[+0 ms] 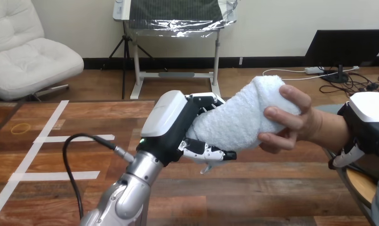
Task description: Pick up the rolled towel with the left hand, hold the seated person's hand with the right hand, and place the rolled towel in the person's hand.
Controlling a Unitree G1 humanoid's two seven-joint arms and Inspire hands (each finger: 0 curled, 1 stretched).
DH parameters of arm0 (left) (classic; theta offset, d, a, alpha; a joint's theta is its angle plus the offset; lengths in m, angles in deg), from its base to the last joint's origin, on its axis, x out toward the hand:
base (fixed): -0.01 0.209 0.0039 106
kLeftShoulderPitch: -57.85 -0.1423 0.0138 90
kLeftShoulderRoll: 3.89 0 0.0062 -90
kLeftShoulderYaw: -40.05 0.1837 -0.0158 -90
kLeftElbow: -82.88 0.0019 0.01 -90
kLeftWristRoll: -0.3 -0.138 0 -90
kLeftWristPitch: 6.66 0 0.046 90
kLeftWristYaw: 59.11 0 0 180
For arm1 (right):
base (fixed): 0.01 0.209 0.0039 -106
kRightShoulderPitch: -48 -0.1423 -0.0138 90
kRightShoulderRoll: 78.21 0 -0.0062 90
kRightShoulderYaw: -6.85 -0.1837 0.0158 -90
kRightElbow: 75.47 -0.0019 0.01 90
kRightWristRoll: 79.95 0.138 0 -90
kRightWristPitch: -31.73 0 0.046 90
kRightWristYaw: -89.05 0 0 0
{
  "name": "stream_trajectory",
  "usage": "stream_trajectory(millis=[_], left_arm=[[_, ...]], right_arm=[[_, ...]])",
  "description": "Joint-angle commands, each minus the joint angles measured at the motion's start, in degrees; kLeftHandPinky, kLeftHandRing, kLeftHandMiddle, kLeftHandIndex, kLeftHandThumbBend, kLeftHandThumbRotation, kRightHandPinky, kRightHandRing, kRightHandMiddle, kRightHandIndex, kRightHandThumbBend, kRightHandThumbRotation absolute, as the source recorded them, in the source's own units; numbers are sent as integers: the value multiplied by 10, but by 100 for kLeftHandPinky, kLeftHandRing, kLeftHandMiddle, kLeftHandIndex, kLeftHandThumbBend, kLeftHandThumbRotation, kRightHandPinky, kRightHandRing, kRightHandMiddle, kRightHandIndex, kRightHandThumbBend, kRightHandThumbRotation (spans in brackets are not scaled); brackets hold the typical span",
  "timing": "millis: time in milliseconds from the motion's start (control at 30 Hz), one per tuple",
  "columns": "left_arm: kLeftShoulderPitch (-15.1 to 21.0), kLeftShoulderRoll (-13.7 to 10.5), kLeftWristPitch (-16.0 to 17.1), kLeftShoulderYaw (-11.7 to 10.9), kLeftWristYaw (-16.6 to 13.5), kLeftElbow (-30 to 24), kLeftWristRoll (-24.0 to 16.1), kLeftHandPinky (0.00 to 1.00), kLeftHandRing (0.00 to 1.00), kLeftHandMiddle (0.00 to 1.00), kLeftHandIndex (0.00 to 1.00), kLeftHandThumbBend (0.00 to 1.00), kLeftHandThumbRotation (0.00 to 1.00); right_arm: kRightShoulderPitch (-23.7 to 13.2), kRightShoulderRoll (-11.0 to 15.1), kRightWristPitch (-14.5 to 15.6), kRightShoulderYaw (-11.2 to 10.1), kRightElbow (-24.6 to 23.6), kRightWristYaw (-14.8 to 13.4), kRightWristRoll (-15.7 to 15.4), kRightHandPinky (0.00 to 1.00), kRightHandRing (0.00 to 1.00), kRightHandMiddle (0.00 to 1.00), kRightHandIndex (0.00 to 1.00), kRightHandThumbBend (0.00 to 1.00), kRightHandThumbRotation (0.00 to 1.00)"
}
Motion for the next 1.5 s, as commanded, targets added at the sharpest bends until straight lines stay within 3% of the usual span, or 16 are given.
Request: stream_trajectory(millis=[0, 200, 267, 533, 633, 967, 1467], left_arm=[[35, -6, -42, 44, 52, -62, -44, 39, 48, 56, 60, 53, 19], [32, -15, -83, 49, 89, -90, -59, 49, 62, 71, 78, 65, 31], [31, -18, -90, 50, 96, -95, -59, 55, 68, 77, 85, 70, 33], [27, -28, -117, 50, 135, -116, -55, 75, 84, 92, 98, 80, 38], [25, -31, -126, 49, 147, -122, -50, 80, 88, 95, 99, 81, 39], [16, -39, -142, 45, 172, -143, -34, 90, 97, 100, 100, 84, 44], [-7, -60, -140, 31, 168, -156, -29, 93, 98, 100, 100, 84, 57]], right_arm=[[-20, 5, 2, 0, -13, 4, -6, 39, 54, 64, 68, 82, 8], [-17, 9, -7, 1, -20, 9, -4, 54, 72, 79, 81, 83, 11], [-17, 9, -7, 1, -19, 12, -4, 65, 80, 85, 86, 84, 13], [-20, 11, 1, 5, -26, 31, -12, 89, 96, 97, 95, 83, 17], [-20, 11, 4, 6, -30, 36, -16, 93, 98, 99, 96, 83, 18], [-19, 12, 4, 4, -37, 45, -23, 99, 100, 100, 99, 83, 20], [-6, 15, 6, -4, -55, 53, -24, 100, 100, 100, 98, 82, 19]])
